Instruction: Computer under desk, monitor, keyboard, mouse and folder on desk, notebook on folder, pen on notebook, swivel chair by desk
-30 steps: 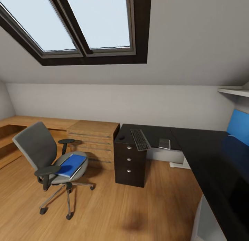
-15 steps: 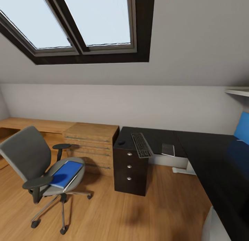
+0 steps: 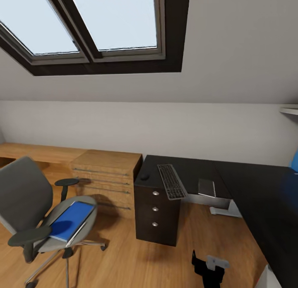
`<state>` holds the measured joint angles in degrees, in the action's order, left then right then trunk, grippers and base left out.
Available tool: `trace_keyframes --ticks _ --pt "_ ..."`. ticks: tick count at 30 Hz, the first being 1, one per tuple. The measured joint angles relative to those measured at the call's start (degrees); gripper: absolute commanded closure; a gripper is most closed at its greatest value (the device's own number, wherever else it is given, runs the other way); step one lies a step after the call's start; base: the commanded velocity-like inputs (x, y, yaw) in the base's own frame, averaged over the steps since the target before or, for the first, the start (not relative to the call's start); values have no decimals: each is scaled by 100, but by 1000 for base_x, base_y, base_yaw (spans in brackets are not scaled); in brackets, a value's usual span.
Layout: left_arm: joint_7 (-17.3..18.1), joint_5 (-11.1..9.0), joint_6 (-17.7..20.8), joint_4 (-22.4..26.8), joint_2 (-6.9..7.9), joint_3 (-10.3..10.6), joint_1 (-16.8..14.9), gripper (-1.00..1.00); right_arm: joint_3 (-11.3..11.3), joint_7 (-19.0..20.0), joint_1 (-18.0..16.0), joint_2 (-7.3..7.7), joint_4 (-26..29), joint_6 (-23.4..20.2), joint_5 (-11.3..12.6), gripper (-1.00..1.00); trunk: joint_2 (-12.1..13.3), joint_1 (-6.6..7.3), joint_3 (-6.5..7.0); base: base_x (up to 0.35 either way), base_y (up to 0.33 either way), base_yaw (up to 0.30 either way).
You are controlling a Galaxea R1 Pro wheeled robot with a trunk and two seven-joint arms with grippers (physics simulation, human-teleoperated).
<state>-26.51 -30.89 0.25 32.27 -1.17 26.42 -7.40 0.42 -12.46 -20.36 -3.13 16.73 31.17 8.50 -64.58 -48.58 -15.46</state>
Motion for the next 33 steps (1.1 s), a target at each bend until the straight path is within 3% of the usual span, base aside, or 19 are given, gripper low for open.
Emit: trace_keyframes --ticks 5,7,9,10,11,13,16,17,18,20,24,25,33 --pt "-7 18 -89 2 4 -9 1 -100 -15 94 -7 -11 851 -173 137 -100 0 0 0 321 57 0" --pt "-15 28 -342 7 5 -15 1 -100 -24 130 -10 -24 1763 -688 476 -100 0 0 0 321 124 0" --pt "-23 34 -417 12 6 -21 2 -100 -21 144 -8 -39 2540 -1361 1085 -100 0 0 0 321 134 0" --pt "-24 37 -430 13 6 -24 2 -100 -23 153 -6 -42 2744 -1554 1279 -100 0 0 0 321 145 0" --pt "-25 40 -446 14 6 -27 4 -100 -26 188 -5 -45 3104 -1925 1660 -100 0 0 0 321 148 0" --pt "-25 43 -456 16 4 -30 3 -100 -33 254 1 -37 3464 -2299 2093 -100 0 0 0 321 154 0" --pt "-22 46 -473 16 3 -33 2 -100 -51 573 24 25 4177 -3261 3448 -100 0 0 0 321 161 0" --pt "-23 46 -474 16 4 -33 2 -100 -52 647 38 51 4236 -3391 3654 -100 1 0 0 320 163 0" --pt "-23 51 -476 17 0 -30 3 -100 -46 988 117 194 4343 -3732 4161 -100 0 0 0 320 164 0" --pt "-21 55 -477 17 -1 -24 1 -100 -42 1269 170 306 4377 -3877 4360 -100 0 0 -1 320 164 0" --pt "-21 61 -478 17 -2 -12 0 -100 -44 1647 257 468 4386 -3976 4500 -100 1 -1 -1 205 111 0" --pt "-19 62 -479 60 -2 1 5 -100 -55 1821 304 632 4381 -4021 4567 -100 0 -3 -1 28 16 0" --pt "-24 55 -494 196 -6 5 1 -100 -58 1859 316 690 4355 -4028 4657 -100 -239 -135 -108 8 5 0"
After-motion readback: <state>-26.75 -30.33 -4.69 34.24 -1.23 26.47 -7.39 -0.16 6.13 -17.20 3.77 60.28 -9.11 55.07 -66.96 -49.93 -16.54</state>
